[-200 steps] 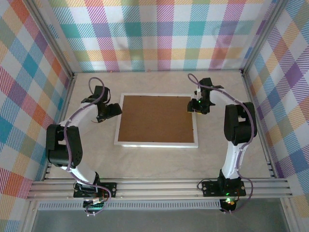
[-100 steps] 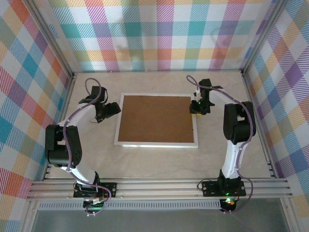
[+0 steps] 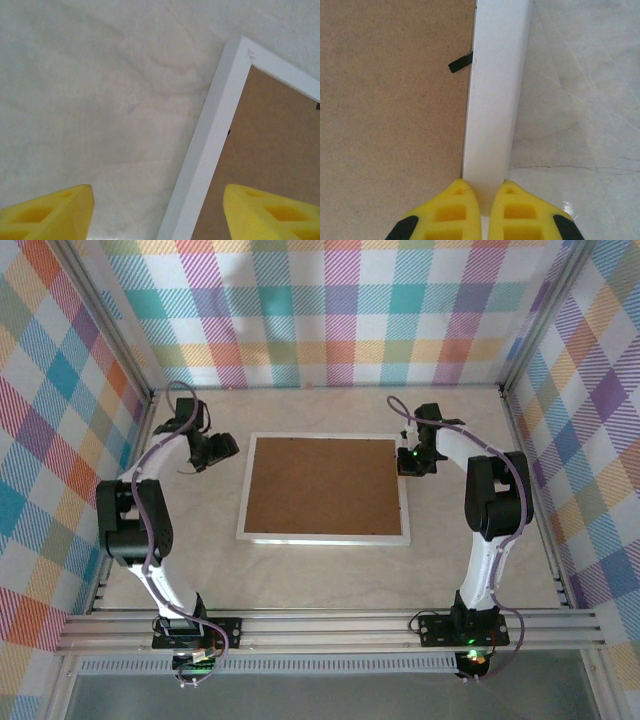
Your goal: Put the photo into the frame
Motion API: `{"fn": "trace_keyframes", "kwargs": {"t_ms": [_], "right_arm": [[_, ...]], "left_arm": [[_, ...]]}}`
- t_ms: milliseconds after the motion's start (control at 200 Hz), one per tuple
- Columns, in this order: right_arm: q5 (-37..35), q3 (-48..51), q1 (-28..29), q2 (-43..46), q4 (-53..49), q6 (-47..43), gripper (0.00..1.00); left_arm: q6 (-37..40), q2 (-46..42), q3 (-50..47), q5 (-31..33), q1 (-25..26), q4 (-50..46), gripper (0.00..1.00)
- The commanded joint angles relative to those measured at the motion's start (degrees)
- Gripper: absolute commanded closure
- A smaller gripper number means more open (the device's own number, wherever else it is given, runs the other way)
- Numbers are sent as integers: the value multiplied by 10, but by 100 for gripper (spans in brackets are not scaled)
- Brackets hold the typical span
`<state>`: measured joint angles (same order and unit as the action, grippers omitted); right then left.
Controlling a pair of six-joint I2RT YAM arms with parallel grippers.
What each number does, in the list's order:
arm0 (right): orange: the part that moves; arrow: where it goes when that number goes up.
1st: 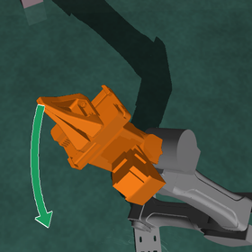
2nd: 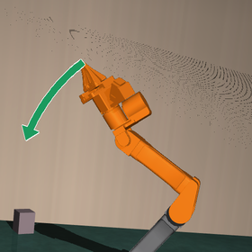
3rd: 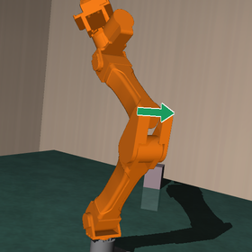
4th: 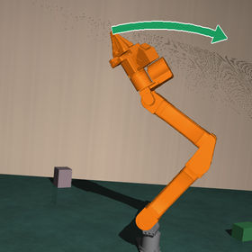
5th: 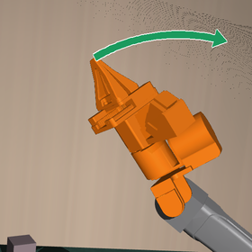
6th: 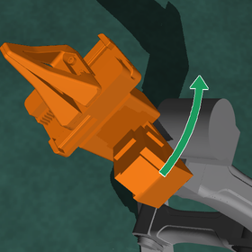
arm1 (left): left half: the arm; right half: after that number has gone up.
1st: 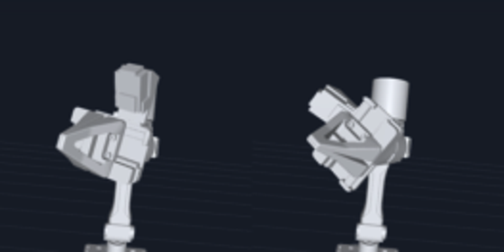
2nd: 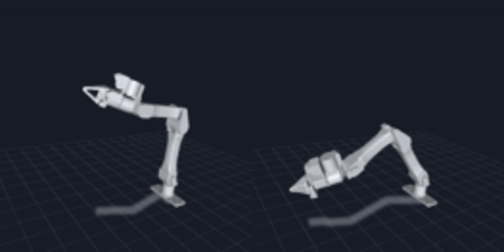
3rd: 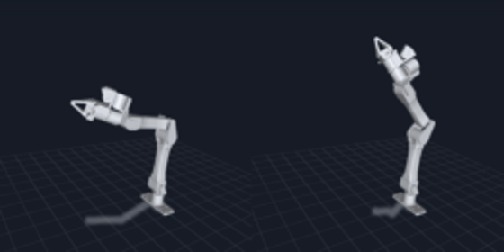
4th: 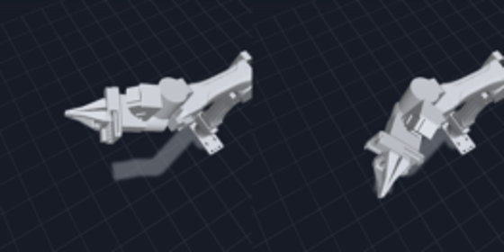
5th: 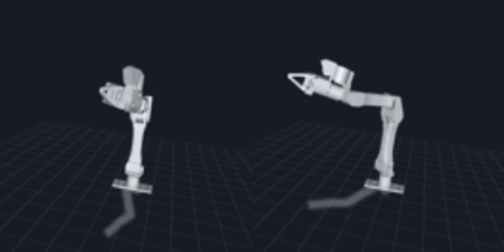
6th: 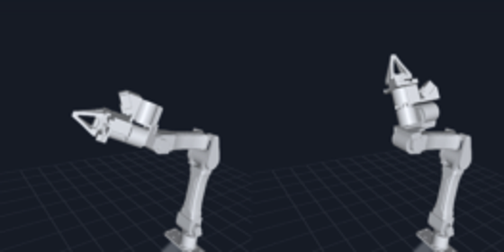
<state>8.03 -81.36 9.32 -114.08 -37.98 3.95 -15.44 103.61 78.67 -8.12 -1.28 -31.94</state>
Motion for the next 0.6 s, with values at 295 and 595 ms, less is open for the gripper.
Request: {"fn": "trace_keyframes", "kwargs": {"t_ms": [295,595], "right_arm": [[9,1,11,-25,-30,-32,96],[3,-3,12,-29,-33,-32,96]], "left_arm": [[85,151,162,-62,4,-119,28],[84,189,189,-25,28,-133,28]]}}
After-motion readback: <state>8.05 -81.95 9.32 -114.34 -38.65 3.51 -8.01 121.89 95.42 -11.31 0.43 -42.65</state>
